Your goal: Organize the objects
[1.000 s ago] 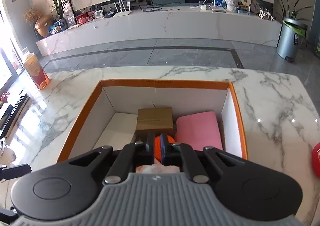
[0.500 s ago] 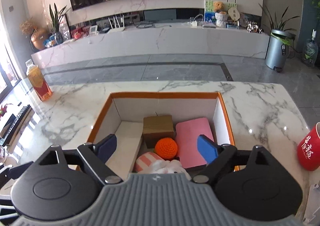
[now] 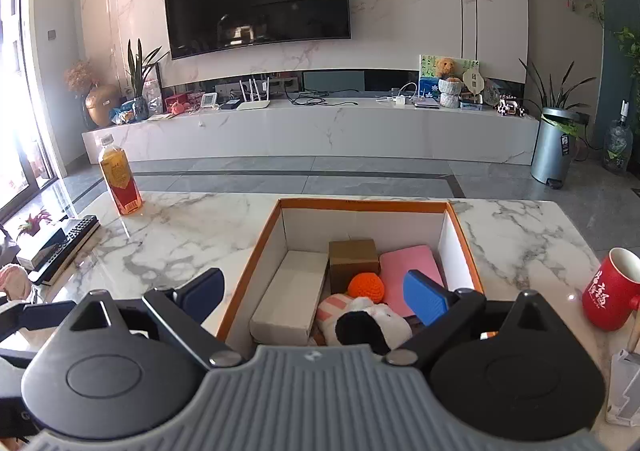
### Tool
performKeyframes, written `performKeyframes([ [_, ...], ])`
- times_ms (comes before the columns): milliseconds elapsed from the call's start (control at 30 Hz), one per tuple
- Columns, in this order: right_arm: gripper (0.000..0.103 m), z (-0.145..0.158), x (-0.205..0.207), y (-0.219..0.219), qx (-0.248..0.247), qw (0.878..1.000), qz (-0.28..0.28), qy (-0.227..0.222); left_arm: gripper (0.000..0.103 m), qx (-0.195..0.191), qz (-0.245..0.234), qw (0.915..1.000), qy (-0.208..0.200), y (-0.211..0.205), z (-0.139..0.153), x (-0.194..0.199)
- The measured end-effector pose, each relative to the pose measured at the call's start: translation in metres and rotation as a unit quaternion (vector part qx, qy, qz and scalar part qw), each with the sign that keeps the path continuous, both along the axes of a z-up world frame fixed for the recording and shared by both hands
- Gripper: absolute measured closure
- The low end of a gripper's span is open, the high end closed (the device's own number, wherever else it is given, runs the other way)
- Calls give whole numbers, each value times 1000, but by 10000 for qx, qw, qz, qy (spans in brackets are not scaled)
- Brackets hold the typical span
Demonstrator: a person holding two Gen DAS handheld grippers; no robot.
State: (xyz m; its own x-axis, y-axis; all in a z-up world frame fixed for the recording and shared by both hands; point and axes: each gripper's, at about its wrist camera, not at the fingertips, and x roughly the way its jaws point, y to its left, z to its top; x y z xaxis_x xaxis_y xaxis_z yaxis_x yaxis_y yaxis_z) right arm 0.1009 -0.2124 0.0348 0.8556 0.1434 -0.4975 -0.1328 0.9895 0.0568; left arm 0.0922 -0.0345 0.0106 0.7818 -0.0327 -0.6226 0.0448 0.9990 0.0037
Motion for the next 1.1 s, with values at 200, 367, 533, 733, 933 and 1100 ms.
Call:
performKeyframes([
  [200,7,-1,-47,-9,116,9988,-262,-396,11,-47,188,9994,-271,7,-1,-29],
  [367,7,-11,-74,-9,10,9984,-324,-465,11,-172,221,9972,-690,8,-5,-52],
  [533,7,-23,-90,-5,-186,9986,-288,-404,11,-67,186,9962,-844,4,-3,-57],
  [733,7,-27,-102,-3,-335,9981,-202,-484,11,15,44,9962,-868,1,-5,-64],
  [933,7,-27,-105,-2,-307,9979,-225,-516,11,-22,-71,9962,-871,1,-7,-70],
  [1100,7,-27,-105,-2,-242,9984,-249,-456,11,-77,-97,9962,-865,3,-7,-70],
])
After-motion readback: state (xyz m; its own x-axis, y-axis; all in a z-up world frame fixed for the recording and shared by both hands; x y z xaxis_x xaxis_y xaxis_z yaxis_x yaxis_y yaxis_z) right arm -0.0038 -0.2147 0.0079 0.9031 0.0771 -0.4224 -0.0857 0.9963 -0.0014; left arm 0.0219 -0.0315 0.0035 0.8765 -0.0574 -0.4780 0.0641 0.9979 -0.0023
